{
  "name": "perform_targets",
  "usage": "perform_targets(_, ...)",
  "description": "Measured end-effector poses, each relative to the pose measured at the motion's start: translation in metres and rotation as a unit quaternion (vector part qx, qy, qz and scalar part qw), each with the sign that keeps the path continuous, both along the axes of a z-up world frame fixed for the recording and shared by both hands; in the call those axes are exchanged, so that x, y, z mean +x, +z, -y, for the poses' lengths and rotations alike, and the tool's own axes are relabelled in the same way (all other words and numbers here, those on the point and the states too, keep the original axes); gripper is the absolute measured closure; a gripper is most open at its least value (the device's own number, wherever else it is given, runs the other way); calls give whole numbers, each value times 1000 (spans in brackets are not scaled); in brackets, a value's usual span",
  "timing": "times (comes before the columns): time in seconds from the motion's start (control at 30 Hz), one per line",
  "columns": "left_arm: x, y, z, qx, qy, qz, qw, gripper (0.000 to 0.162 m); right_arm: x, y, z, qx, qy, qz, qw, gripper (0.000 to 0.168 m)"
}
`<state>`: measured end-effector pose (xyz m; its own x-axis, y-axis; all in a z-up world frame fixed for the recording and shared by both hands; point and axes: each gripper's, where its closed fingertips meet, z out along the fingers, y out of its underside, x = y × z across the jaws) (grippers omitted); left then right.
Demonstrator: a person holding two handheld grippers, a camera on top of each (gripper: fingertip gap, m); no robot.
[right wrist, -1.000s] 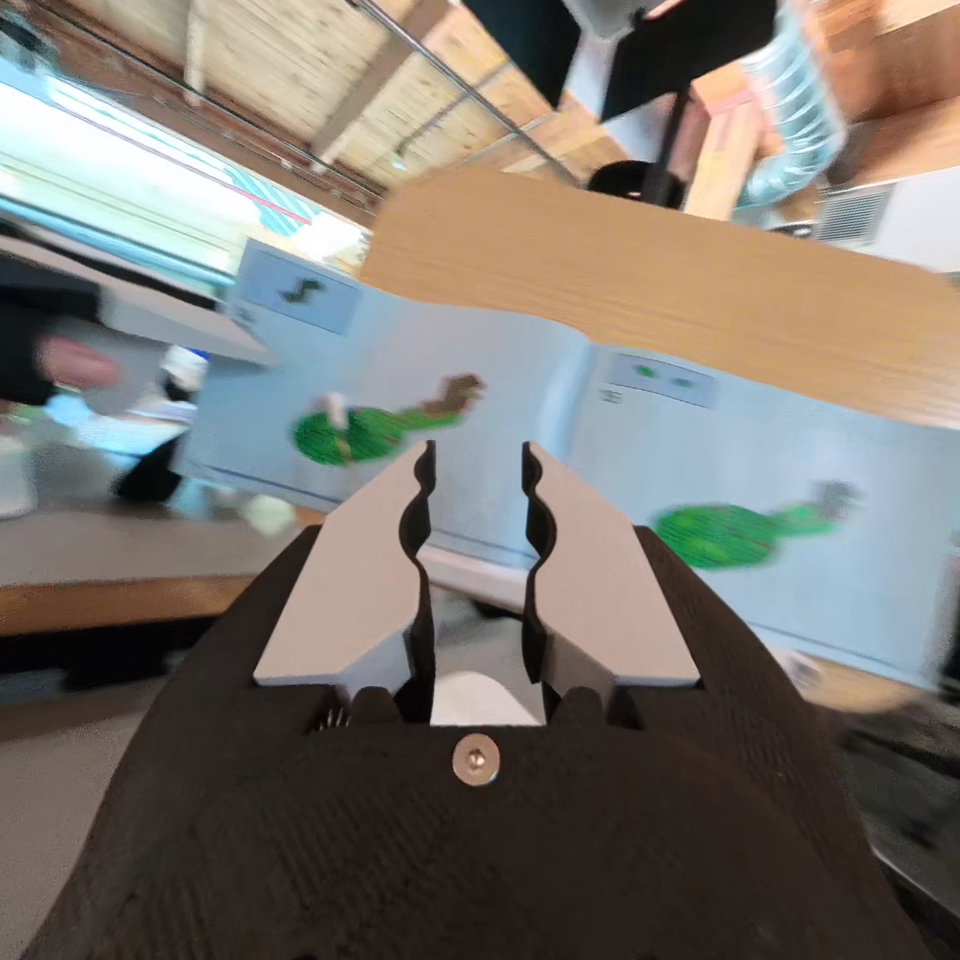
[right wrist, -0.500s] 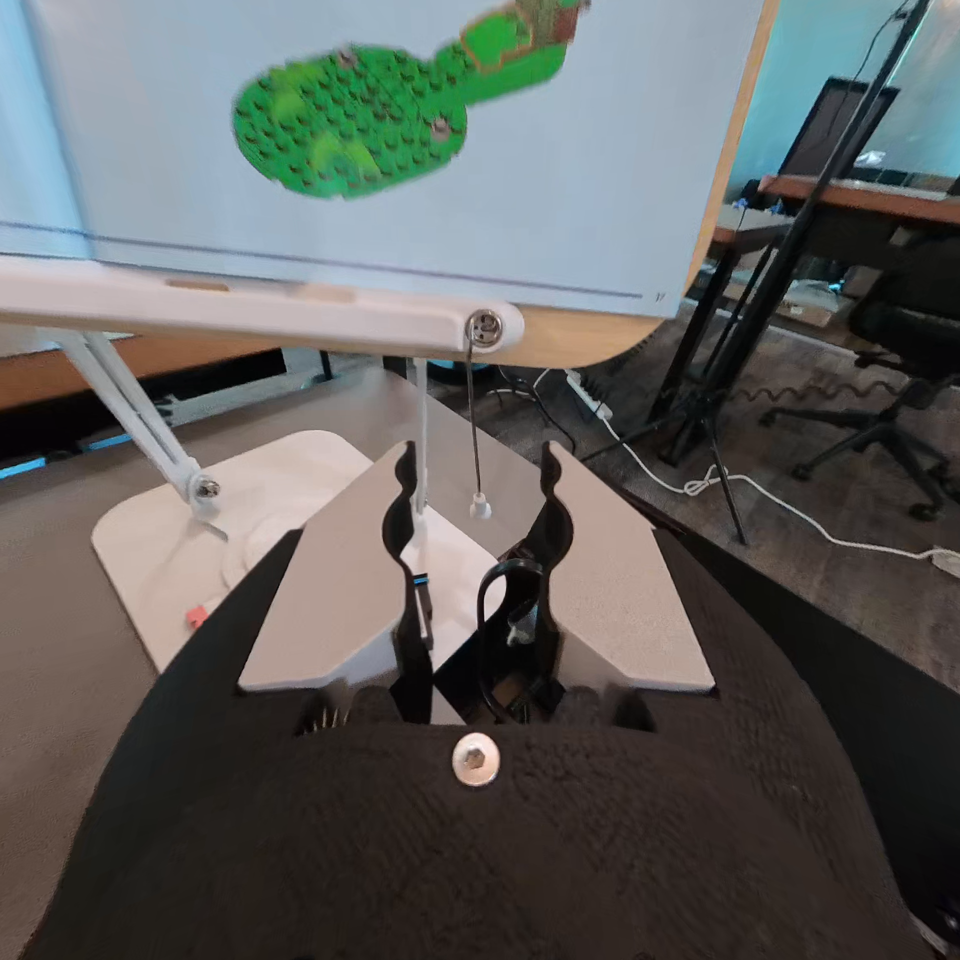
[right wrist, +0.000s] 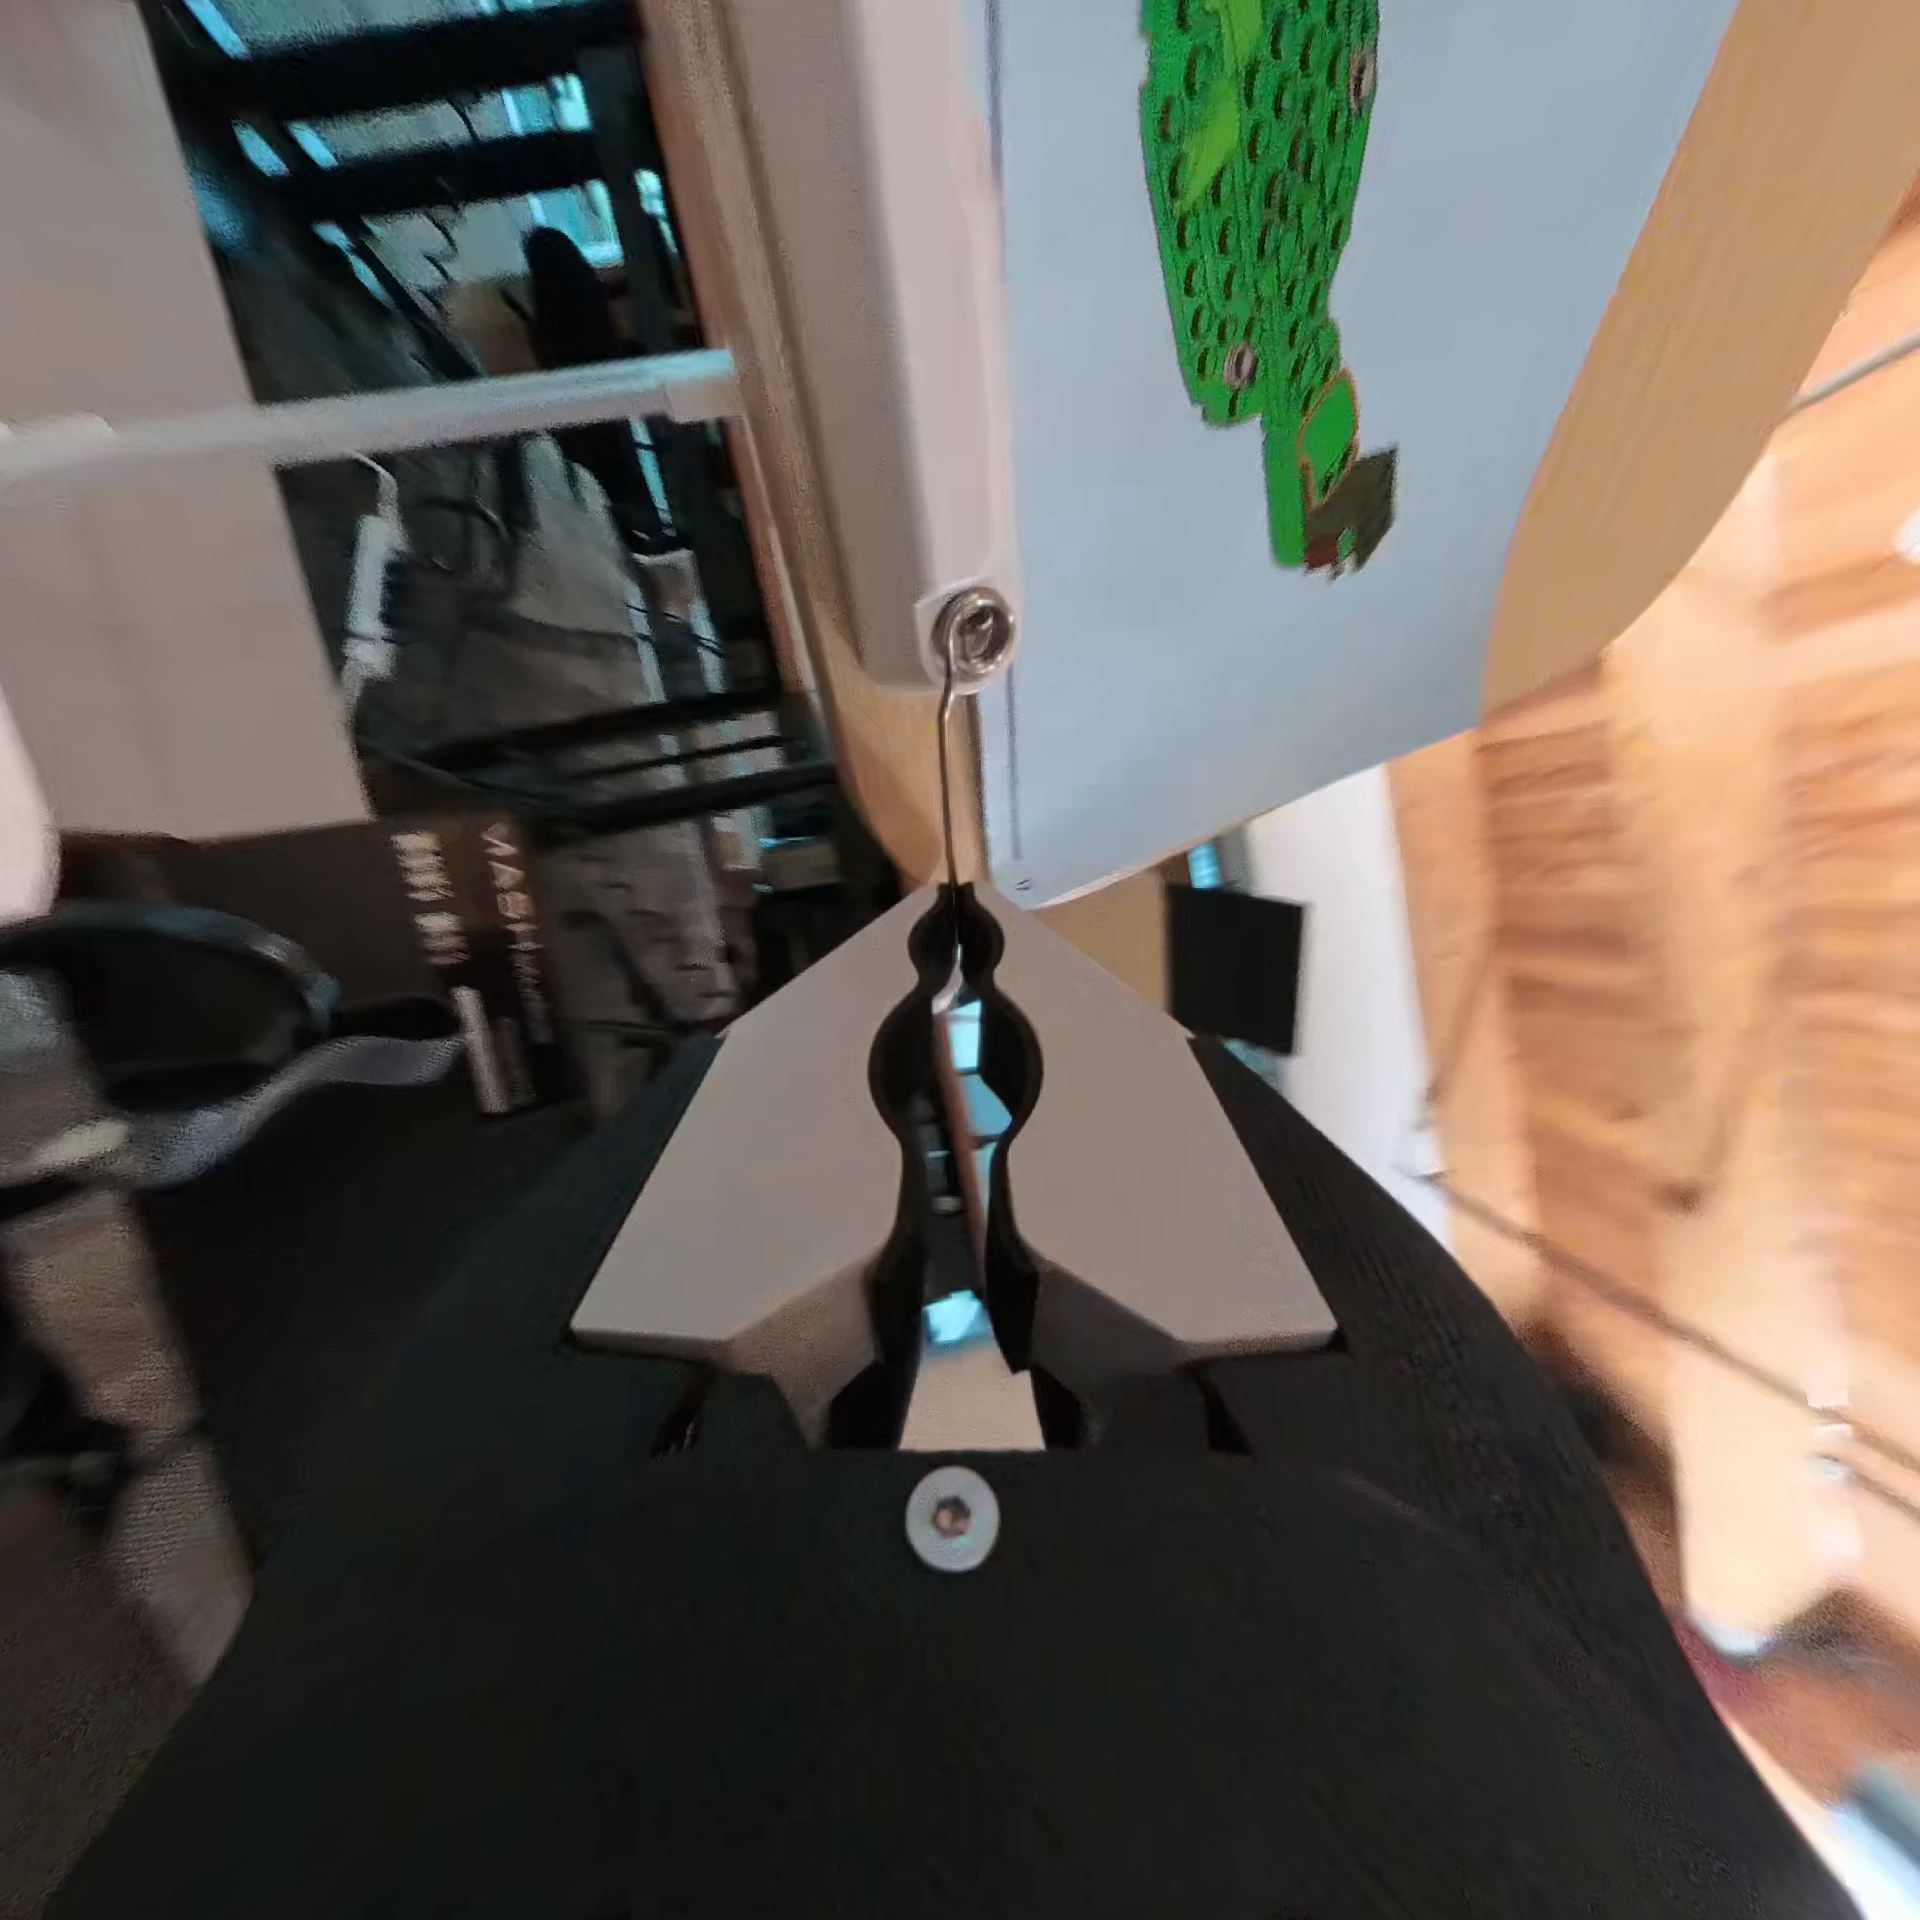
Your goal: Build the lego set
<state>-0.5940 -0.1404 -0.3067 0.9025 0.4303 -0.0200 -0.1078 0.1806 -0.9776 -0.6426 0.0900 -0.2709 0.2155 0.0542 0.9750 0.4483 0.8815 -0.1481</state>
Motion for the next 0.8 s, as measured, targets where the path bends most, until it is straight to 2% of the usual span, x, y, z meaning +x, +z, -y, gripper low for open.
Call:
perform_targets(0.23, 0, -5, 0, -3, 4, -18, 1000, 158, 5, 18, 4, 166, -14, 24, 986, 168)
perform_targets(0.47, 2, -7, -3, -11, -4, -25, 1000, 158, 8, 31, 14, 308, -2, 59, 949, 168)
perform_targets(0.7, 6, -9, -6, -17, -15, -31, 999, 159, 8, 36, 19, 362, 13, 90, 928, 168)
perform_targets(0.8, 8, -10, -7, -20, -21, -32, 999, 159, 11, 34, 14, 315, 3, 97, 944, 168)
